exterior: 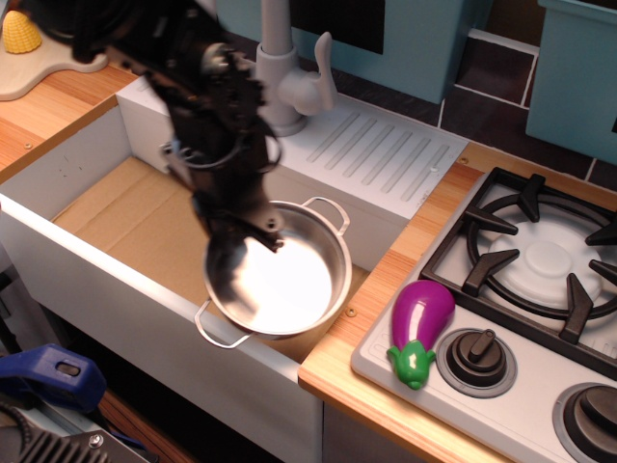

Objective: Put pot or pan in sink

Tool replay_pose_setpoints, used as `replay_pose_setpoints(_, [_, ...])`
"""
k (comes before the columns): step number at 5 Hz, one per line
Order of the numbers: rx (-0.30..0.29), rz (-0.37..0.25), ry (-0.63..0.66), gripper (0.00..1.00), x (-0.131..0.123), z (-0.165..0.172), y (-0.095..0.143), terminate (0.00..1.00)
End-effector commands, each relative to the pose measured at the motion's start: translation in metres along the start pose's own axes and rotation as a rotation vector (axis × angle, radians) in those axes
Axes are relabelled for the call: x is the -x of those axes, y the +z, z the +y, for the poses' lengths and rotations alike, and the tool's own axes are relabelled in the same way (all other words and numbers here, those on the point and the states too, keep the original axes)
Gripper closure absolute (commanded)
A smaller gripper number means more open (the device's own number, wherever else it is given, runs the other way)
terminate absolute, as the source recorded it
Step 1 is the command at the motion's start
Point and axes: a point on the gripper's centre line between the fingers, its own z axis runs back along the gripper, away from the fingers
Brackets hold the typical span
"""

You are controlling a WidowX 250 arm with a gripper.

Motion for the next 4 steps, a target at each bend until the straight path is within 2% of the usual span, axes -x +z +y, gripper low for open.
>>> replay_pose_setpoints(1, [-0.007, -0.070, -0.038, 1.00, -0.005, 0.012, -0.019, 0.00])
replay_pose_setpoints(3, [0.027, -0.120, -0.099, 1.00, -0.029, 0.016, -0.053, 0.00])
replay_pose_setpoints(4, [0.032, -0.186, -0.123, 0.00, -0.034, 0.016, -0.068, 0.00])
